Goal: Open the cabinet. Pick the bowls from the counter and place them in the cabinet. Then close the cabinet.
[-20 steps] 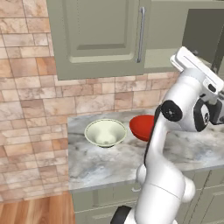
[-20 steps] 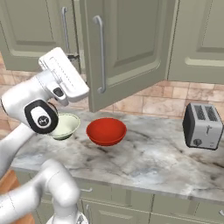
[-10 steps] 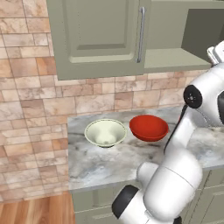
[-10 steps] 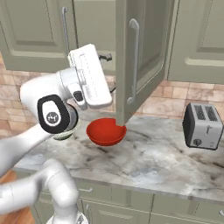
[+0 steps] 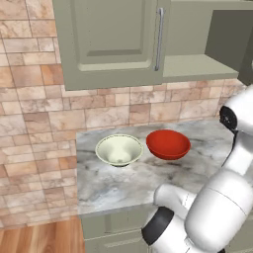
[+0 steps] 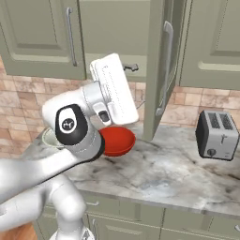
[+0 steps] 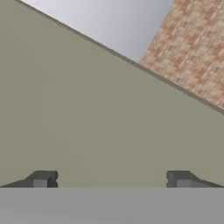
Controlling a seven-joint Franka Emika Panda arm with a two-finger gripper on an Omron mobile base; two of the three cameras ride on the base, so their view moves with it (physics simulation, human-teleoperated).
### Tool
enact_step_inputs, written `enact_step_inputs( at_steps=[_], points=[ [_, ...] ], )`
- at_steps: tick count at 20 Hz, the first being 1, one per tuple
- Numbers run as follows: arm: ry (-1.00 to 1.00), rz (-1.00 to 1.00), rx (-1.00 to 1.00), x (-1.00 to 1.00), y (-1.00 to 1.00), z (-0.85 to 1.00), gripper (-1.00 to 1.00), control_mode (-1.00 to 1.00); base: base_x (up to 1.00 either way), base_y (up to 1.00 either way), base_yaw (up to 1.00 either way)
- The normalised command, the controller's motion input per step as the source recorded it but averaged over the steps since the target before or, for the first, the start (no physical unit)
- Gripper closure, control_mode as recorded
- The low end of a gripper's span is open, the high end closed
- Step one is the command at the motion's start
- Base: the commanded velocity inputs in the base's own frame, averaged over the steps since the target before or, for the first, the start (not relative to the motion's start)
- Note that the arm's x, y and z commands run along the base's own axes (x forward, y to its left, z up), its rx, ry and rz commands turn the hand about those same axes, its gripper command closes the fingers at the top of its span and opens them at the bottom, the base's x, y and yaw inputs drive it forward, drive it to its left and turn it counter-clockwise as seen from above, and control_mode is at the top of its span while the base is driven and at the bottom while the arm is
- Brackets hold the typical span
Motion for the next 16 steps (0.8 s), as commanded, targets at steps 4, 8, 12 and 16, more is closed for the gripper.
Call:
enact_step_inputs(
  at_steps=[4, 8, 12, 16],
  points=[
    [-0.15, 0.02, 0.00, 0.00, 0.37, -0.23, -1.00, -1.00, 0.00, 0.00, 0.00],
    [-0.04, 0.10, -0.24, -0.13, 1.00, 0.01, -1.00, -1.00, 0.00, 0.00, 0.00],
    [-0.01, 0.29, -0.44, 0.00, 1.00, 0.69, -1.00, -1.00, 0.00, 0.00, 0.00],
    [0.10, 0.41, -0.29, 0.02, 0.63, 1.00, -1.00, -1.00, 0.00, 0.00, 0.00]
  ],
)
